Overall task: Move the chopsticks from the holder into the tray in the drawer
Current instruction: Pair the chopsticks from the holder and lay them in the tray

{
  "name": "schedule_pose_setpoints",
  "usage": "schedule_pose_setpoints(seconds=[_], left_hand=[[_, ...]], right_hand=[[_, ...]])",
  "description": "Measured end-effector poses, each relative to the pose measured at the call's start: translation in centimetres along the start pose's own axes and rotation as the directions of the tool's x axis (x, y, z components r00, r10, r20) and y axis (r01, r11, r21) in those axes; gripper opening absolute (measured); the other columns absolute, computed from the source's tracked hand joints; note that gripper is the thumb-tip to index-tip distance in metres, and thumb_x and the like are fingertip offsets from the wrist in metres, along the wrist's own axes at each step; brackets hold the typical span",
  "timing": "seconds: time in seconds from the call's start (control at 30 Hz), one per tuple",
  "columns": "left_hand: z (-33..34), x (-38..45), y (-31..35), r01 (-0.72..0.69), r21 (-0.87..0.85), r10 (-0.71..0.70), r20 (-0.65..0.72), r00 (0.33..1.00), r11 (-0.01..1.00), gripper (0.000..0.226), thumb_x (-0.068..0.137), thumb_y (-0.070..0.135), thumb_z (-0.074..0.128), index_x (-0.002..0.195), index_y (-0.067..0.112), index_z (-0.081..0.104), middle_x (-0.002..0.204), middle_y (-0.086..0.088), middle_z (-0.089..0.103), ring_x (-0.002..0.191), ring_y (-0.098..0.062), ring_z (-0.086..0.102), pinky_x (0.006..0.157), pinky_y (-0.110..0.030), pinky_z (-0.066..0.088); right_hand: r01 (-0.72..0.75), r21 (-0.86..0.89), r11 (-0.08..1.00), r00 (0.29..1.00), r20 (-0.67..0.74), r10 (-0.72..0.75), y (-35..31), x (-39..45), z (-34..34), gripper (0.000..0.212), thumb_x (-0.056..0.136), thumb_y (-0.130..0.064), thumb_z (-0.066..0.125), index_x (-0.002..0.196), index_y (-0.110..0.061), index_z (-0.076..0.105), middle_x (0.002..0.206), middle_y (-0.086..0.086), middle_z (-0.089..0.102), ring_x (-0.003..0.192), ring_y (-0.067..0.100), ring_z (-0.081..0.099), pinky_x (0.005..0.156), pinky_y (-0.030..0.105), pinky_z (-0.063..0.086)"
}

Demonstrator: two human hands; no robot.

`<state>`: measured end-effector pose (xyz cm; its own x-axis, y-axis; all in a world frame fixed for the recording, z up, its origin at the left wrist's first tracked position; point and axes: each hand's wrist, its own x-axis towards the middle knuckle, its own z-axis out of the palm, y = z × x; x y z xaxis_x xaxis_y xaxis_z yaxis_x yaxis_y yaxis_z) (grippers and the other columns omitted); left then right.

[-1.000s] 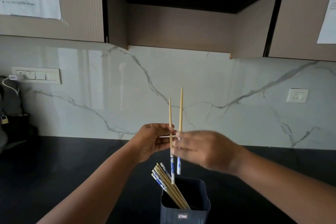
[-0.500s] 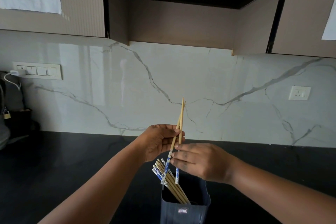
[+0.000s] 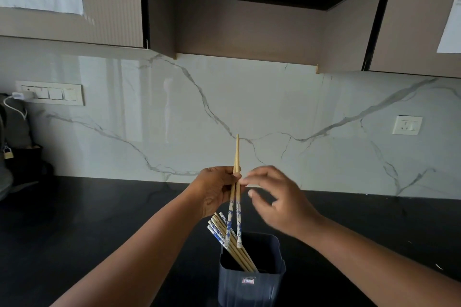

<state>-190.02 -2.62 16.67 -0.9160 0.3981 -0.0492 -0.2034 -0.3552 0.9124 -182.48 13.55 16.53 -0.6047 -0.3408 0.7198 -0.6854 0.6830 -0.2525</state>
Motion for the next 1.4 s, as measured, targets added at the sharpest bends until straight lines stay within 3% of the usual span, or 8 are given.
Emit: schedule_pose_setpoints(seconds=[0.1, 0.2, 0.67, 0.8, 1.0, 1.13, 1.23, 1.4], left_hand=[[0.1, 0.0, -0.4, -0.015, -0.012, 0.015, -0.040, 0.999, 1.000, 0.015, 0.092, -0.007, 0.054, 0.103, -0.004, 0.064, 0.085, -0.019, 0.067, 0.072, -0.022, 0.073, 0.059, -0.029, 0.059], [0.1, 0.2, -1.1, -0.032, 0.002, 0.032, -0.084, 0.996, 0.999, 0.014, 0.091, -0.005, 0.057, 0.102, -0.004, 0.066, 0.083, -0.016, 0.069, 0.072, -0.022, 0.073, 0.060, -0.029, 0.059], [0.0, 0.0, -3.4, -0.129, 0.002, 0.128, -0.128, 0.984, 0.992, 0.022, 0.089, -0.005, 0.061, 0.110, -0.005, 0.063, 0.083, -0.014, 0.070, 0.080, -0.020, 0.070, 0.068, -0.030, 0.060], [0.0, -0.4, -3.9, -0.189, 0.185, 0.211, -0.105, 0.972, 0.964, 0.009, 0.093, 0.008, 0.061, 0.092, 0.007, 0.069, 0.085, -0.013, 0.067, 0.077, -0.022, 0.065, 0.065, -0.027, 0.057], [-8.8, -0.9, -8.4, -0.214, 0.644, 0.488, -0.283, 0.826, 0.734, 0.041, 0.093, 0.055, 0.047, 0.085, 0.022, 0.070, 0.066, 0.017, 0.063, 0.064, 0.003, 0.054, 0.064, -0.017, 0.041], [-15.0, -1.5, -15.2, -0.029, 0.971, 0.442, -0.082, 0.893, 0.237, 0.047, 0.092, 0.064, 0.033, 0.102, 0.033, 0.067, 0.105, 0.004, 0.070, 0.106, -0.013, 0.060, 0.091, -0.029, 0.045], [-17.5, -2.2, -21.1, 0.237, 0.963, 0.118, -0.223, 0.968, -0.125, 0.077, 0.092, 0.070, 0.025, 0.151, 0.021, 0.027, 0.162, -0.005, 0.017, 0.150, -0.026, 0.004, 0.118, -0.049, 0.001], [-18.6, -2.5, -24.4, 0.224, 0.934, 0.122, -0.197, 0.973, -0.278, 0.089, 0.083, 0.079, 0.005, 0.154, 0.025, 0.010, 0.164, -0.002, 0.004, 0.150, -0.023, -0.001, 0.118, -0.052, -0.001]], right_hand=[[-0.636, 0.374, 0.675, 0.757, 0.135, 0.639, -0.5, 1.2, 0.1, 0.009, 0.084, -0.016, 0.073, 0.092, -0.019, 0.070, 0.087, 0.000, 0.071, 0.073, 0.005, 0.069, 0.066, 0.024, 0.059], [-0.805, 0.491, 0.333, 0.530, 0.342, 0.776, -0.5, 1.4, 0.9, 0.017, 0.078, -0.014, 0.078, 0.091, -0.007, 0.069, 0.084, 0.014, 0.074, 0.069, 0.024, 0.074, 0.061, 0.033, 0.061], [-0.842, 0.528, 0.107, 0.446, 0.572, 0.688, -0.1, 0.3, 3.2, 0.007, 0.078, -0.005, 0.076, 0.081, -0.003, 0.070, 0.069, 0.009, 0.074, 0.061, 0.018, 0.072, 0.055, 0.028, 0.059], [-0.805, 0.560, 0.196, 0.520, 0.506, 0.688, -0.1, -1.0, 3.5, 0.006, 0.080, -0.006, 0.074, 0.080, -0.005, 0.068, 0.070, 0.007, 0.075, 0.064, 0.018, 0.071, 0.062, 0.030, 0.062], [-0.640, 0.229, 0.733, 0.741, 0.435, 0.511, -0.5, -9.6, 6.5, 0.009, 0.074, -0.026, 0.079, 0.073, -0.020, 0.073, 0.057, 0.003, 0.067, 0.047, 0.003, 0.053, 0.047, 0.020, 0.045], [-0.512, -0.088, 0.854, 0.537, 0.744, 0.398, 0.0, -18.5, 10.5, 0.013, 0.085, -0.032, 0.066, 0.081, -0.020, 0.070, 0.063, -0.008, 0.061, 0.057, 0.002, 0.053, 0.056, 0.024, 0.042], [-0.362, -0.260, 0.895, 0.293, 0.880, 0.375, 1.3, -24.3, 13.4, 0.023, 0.091, -0.025, 0.052, 0.069, -0.022, 0.055, 0.066, -0.007, 0.051, 0.066, 0.015, 0.048, 0.059, 0.031, 0.038], [-0.248, -0.421, 0.872, 0.141, 0.875, 0.463, 3.4, -29.4, 17.5, 0.032, 0.086, -0.005, 0.048, 0.059, -0.020, 0.039, 0.060, -0.004, 0.037, 0.070, 0.022, 0.050, 0.066, 0.028, 0.042]])
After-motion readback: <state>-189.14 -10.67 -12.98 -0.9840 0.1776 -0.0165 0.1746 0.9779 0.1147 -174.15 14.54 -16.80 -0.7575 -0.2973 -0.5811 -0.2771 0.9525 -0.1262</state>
